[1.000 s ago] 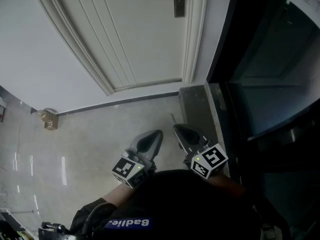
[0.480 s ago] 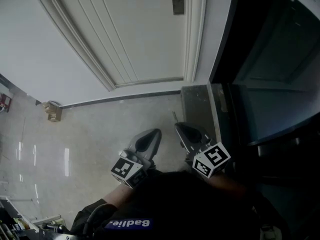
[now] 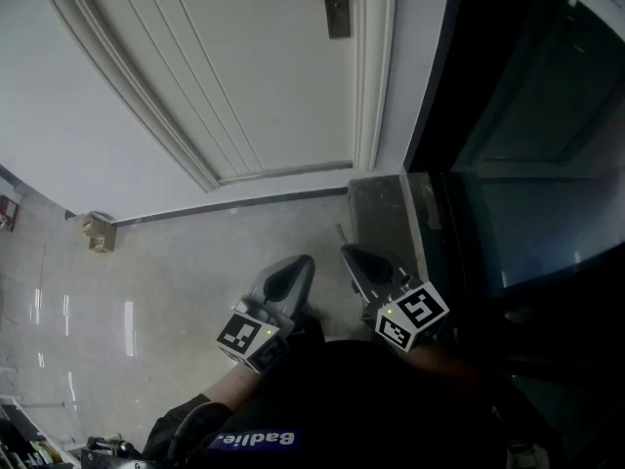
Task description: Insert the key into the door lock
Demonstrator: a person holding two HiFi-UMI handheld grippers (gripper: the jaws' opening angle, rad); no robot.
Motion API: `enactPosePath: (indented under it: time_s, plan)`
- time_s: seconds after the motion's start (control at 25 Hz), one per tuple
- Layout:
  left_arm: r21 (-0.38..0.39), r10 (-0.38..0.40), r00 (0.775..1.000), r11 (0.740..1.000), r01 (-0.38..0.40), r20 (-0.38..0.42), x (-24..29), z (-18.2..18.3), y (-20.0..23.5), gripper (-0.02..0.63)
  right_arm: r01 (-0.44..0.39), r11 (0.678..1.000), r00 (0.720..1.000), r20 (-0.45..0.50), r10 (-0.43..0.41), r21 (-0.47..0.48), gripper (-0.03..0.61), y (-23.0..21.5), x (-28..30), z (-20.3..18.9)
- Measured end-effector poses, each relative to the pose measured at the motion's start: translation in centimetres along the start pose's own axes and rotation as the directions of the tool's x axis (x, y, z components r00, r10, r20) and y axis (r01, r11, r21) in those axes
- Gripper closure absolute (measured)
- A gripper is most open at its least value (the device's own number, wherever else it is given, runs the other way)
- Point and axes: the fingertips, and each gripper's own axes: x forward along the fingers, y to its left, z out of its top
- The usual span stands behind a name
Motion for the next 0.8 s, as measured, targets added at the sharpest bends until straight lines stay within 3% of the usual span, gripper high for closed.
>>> enactPosePath:
  time_s: [0.24,0.44,0.8]
  plan:
    - [-0.012,-0.039,0.999,0.999,0.040,0.015,2.6,1.1,5.6,0.594,0.050,0.999,0.998,-0.025,-0.050,-0.011,0.566,-2.5,5.2,0.8]
    - [-0.013,-0.078,0.997,0.997,0.078,0.021,4.3,4.5,11.0,0.594,0.113,0.993,0.993,-0.027,-0.114,-0.040,0.566,-4.7,10.8,2.6]
    - [-0.036,-0.142,0.990,0.989,0.142,0.008,6.5,6.9,21.4,0.594,0.239,0.970,0.969,-0.058,-0.242,-0.054,0.566,-8.6,19.8,4.1]
